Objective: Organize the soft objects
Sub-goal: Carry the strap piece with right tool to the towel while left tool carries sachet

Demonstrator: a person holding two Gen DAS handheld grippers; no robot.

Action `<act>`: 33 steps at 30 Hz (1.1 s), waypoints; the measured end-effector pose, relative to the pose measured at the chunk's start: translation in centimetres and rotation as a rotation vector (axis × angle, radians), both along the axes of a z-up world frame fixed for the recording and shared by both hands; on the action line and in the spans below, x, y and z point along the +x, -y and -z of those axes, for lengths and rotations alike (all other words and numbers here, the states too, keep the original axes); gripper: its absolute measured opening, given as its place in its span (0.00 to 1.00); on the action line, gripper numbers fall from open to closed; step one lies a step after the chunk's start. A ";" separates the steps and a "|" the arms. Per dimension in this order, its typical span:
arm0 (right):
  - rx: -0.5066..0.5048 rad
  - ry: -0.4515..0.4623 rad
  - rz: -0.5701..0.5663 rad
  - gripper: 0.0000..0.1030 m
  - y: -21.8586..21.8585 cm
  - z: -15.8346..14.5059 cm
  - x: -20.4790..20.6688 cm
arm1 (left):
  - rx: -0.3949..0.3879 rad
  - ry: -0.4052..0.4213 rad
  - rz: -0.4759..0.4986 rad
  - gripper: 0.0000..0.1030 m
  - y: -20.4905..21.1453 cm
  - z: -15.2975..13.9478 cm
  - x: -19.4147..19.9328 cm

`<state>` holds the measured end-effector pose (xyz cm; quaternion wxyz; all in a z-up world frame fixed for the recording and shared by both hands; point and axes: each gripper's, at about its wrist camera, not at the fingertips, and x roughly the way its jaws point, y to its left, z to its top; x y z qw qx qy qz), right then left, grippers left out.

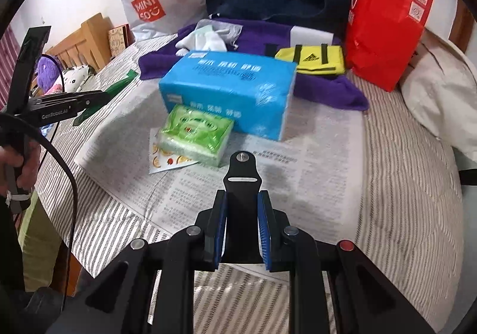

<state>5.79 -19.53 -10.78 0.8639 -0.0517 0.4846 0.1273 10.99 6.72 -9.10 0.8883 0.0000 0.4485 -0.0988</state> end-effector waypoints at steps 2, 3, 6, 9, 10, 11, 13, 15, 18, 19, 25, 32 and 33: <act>0.001 0.012 0.009 0.20 0.4 -0.5 0.2 | 0.000 0.006 -0.001 0.19 0.1 -0.5 0.1; 0.002 0.013 0.010 0.20 0.6 -0.7 0.3 | 0.001 0.010 -0.003 0.19 0.1 -0.8 0.3; 0.005 0.015 0.030 0.20 1.2 -1.4 1.1 | 0.001 0.022 -0.012 0.19 0.2 -1.4 0.8; 0.013 0.032 0.042 0.20 1.8 -2.3 2.0 | -0.017 0.027 -0.017 0.19 0.2 -1.9 1.5; 0.015 0.037 0.046 0.20 1.9 -2.5 2.2 | -0.020 0.031 -0.023 0.19 0.2 -2.1 1.8; 0.016 0.044 0.050 0.20 2.0 -2.8 2.5 | -0.023 0.031 -0.027 0.19 0.2 -2.2 2.1; 0.017 0.058 0.055 0.20 2.2 -3.4 3.2 | -0.031 0.032 -0.034 0.19 0.1 -2.6 2.8; 0.023 0.077 0.063 0.20 2.4 -4.3 4.3 | -0.036 0.035 -0.037 0.19 0.0 -3.0 3.7; 0.025 0.097 0.071 0.20 2.5 -5.1 5.8 | -0.041 0.038 -0.041 0.19 0.0 -3.4 4.8; 0.028 0.101 0.073 0.20 2.4 -5.3 6.4 | -0.044 0.039 -0.041 0.19 0.0 -3.6 5.3; 0.040 0.119 0.072 0.20 2.2 -6.2 9.8 | -0.039 0.037 -0.036 0.19 0.2 -3.9 7.6; 0.048 0.129 0.057 0.20 1.3 -6.2 14.7 | -0.058 0.011 -0.041 0.19 -0.1 -3.4 10.9; 0.048 0.129 0.053 0.20 1.1 -6.1 15.5 | -0.057 0.006 -0.041 0.19 -0.2 -3.4 11.4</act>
